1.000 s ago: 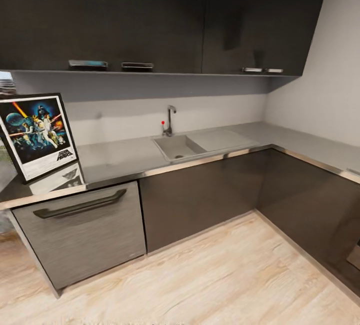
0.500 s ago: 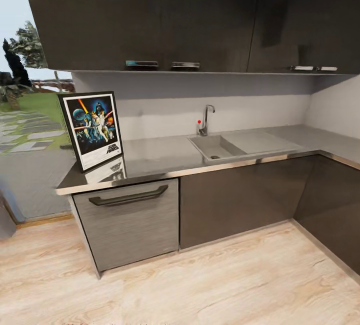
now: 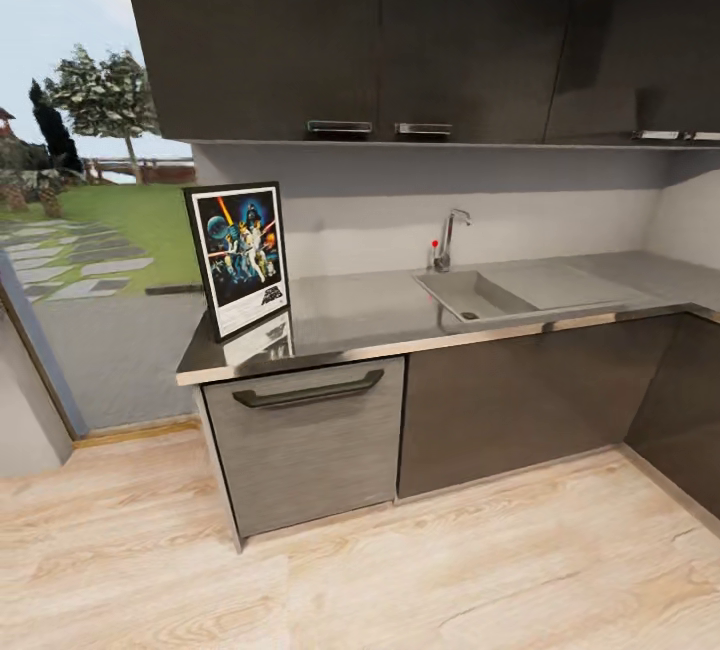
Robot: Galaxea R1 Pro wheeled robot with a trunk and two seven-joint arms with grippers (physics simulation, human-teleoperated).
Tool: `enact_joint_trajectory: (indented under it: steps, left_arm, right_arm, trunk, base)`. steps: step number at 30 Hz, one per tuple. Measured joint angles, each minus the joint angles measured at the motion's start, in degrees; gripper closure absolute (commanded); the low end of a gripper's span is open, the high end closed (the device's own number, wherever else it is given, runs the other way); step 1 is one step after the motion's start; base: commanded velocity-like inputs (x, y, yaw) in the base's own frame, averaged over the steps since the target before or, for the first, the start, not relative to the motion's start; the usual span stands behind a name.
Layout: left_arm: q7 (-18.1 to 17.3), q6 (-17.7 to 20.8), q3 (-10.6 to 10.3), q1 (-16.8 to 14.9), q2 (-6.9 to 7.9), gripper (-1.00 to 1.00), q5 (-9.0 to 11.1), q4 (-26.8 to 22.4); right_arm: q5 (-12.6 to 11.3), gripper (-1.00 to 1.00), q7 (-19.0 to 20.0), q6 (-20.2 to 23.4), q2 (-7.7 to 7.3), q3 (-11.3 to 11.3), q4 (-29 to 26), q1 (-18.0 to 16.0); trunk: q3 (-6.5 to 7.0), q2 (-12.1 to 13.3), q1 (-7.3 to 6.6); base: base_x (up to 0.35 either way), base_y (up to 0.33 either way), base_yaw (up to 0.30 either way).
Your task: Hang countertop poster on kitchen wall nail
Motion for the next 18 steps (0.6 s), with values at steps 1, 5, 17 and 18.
enact_joint_trajectory:
  steps: [1,5,17,18]
  left_arm:
    - [0.0,0.0,0.01,0.0,0.0,-1.0,0.0,0.0]
    - [0.0,0.0,0.0,0.0,0.0,-1.0,0.0,0.0]
    - [-0.37,-2.4,2.51,0.0,0.8,-1.0,0.26,-24.57]
    - [-0.38,-1.54,2.66,0.01,0.81,-1.0,0.29,-26.87]
  right_arm:
    - [-0.02,-1.0,-0.02,0.0,-0.01,-0.02,-0.01,0.0]
    - [-0.14,-1.0,-0.07,0.0,-0.02,-0.12,-0.02,-0.01]
    - [-0.91,-1.0,-0.1,-6.56,-1.46,-6.5,-0.42,-0.01]
    - [-0.94,-1.0,-0.08,-6.96,-1.46,-7.91,-0.51,-0.01]
  trunk:
    - [0.0,0.0,0.0]
    - [0.0,0.0,0.0]
    - [0.01,0.0,0.0]
    - [0.0,0.0,0.0]
  base:
    - [0.0,0.335,0.001]
    - [0.0,0.335,0.001]
    - [0.0,0.098,0.0]
    - [0.0,0.001,0.0]
